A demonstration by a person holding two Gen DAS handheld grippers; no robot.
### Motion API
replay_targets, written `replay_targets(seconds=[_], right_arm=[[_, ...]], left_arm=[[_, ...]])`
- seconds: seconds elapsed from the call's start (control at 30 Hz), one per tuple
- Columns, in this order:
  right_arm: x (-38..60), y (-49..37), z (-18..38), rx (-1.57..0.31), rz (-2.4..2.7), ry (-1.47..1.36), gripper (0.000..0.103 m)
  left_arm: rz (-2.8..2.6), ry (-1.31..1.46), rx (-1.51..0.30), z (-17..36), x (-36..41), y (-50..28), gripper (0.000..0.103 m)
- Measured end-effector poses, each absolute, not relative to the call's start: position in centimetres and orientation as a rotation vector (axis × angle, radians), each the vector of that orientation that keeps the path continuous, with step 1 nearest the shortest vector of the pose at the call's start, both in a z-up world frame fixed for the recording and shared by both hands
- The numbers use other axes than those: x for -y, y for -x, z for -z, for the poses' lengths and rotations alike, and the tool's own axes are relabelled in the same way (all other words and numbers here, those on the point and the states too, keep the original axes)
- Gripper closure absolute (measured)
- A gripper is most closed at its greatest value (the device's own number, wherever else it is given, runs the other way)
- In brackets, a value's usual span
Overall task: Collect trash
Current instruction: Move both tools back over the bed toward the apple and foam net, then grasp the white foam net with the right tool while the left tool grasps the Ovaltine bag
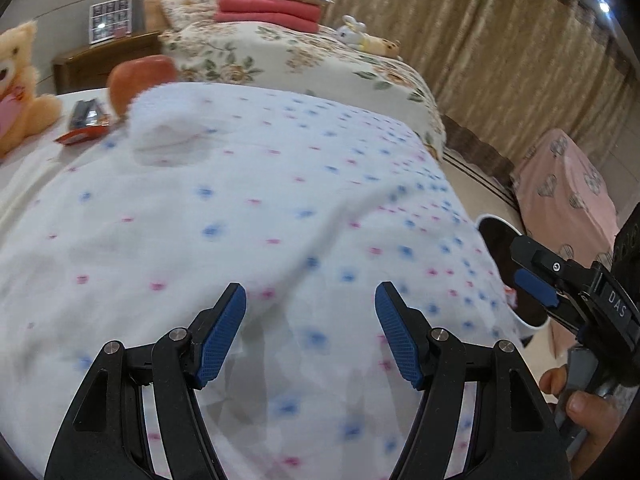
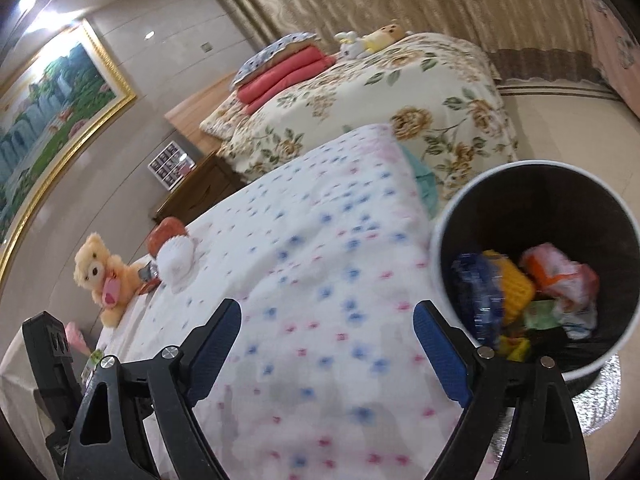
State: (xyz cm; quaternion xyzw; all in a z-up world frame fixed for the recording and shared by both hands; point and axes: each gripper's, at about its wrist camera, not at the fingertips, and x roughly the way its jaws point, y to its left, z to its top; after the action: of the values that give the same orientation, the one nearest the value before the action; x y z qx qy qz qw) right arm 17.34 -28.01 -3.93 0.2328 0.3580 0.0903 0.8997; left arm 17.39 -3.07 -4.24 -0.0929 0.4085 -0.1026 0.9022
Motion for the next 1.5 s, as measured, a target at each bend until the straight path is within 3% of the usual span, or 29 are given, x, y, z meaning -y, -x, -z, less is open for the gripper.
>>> replay_targets(seconds=[0.73,1.5], right_arm=[[16.1,-22.4,3.9,-0.812,-0.381,-0.393,0.013],[7.4,-30.3,5.0,-0.885,-0.483,-0.360,0.013]], left_arm=[[-0.018,0.256,-0.828,5.1,-9.6,-18.7,0.034],[-0.119,0.277,-0.818,4.4,-18.1,-27.0,0.033]])
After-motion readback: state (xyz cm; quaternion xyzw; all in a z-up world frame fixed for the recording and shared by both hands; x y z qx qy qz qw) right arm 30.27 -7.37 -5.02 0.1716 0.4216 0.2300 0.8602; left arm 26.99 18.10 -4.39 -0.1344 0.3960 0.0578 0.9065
